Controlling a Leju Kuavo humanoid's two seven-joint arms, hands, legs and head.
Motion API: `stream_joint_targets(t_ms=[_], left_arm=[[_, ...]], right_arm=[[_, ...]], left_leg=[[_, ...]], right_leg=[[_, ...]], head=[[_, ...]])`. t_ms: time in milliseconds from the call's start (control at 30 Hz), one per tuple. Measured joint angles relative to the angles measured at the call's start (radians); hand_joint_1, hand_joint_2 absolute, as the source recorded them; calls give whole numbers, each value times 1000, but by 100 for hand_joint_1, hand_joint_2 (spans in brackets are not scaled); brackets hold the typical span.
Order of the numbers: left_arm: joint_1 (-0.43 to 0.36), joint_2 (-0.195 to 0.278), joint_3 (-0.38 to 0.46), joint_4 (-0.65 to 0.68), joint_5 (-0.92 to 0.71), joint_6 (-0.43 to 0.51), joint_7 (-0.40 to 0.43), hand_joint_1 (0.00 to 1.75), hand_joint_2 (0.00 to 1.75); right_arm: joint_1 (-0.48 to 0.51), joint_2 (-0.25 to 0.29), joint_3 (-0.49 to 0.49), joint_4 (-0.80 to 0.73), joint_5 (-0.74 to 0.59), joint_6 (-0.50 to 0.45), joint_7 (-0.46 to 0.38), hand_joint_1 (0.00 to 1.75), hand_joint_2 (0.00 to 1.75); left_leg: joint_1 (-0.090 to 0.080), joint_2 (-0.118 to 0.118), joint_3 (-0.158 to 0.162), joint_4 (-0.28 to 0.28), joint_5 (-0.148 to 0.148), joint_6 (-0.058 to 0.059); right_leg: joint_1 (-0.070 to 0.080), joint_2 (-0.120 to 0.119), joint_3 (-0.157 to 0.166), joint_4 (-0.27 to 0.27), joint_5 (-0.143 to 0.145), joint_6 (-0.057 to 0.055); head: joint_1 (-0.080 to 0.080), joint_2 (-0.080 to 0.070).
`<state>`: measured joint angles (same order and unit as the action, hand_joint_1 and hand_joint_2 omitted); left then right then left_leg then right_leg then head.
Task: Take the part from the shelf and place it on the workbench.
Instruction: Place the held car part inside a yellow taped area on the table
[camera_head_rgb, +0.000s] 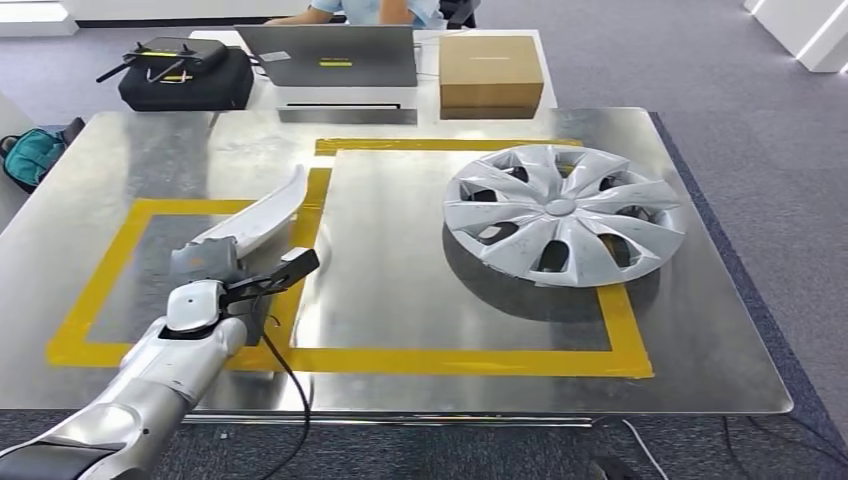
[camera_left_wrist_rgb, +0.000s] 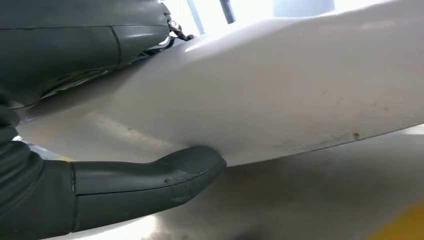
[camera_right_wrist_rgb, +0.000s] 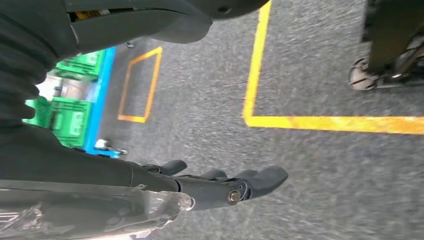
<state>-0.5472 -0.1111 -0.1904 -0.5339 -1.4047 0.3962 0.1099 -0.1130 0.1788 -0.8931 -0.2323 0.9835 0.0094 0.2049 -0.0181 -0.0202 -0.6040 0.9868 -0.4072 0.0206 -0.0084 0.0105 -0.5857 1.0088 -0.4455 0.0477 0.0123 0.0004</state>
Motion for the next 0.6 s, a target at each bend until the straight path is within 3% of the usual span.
stream_joint_targets(t_ms=[200, 400, 533, 567, 600], left_arm=[[-8, 1, 6, 3, 0, 0, -1, 175, 175], [-10, 1, 7, 5, 0, 0, -2, 175, 175], [-10, 2, 11, 6, 1, 0, 2, 0, 175], [-11, 3, 13, 7, 2, 1, 4, 0, 175], [-11, 4, 15, 8, 4, 4, 6, 0, 131]], right_arm=[[-1, 0, 0, 0, 0, 0, 4, 0, 175], [-2, 0, 0, 0, 0, 0, 4, 0, 175], [-3, -1, 0, 0, 0, 0, 4, 0, 0], [-3, -1, 0, 0, 0, 0, 4, 0, 0], [-3, -1, 0, 0, 0, 0, 4, 0, 0]], left_leg=[[1, 2, 4, -12, 3, 3], [5, 2, 4, -14, 5, -15], [4, 1, 3, -14, 7, -17], [3, 1, 3, -14, 7, -17], [2, 2, 3, -14, 7, -17]], right_leg=[[3, 5, -2, -1, -2, -8], [6, 4, -2, 0, -1, -17], [6, 3, -1, -1, 1, -18], [5, 2, -1, -1, 2, -18], [5, 3, -1, -2, 3, -18]], head=[[-1, 0], [0, 0], [0, 0], [0, 0], [0, 0]])
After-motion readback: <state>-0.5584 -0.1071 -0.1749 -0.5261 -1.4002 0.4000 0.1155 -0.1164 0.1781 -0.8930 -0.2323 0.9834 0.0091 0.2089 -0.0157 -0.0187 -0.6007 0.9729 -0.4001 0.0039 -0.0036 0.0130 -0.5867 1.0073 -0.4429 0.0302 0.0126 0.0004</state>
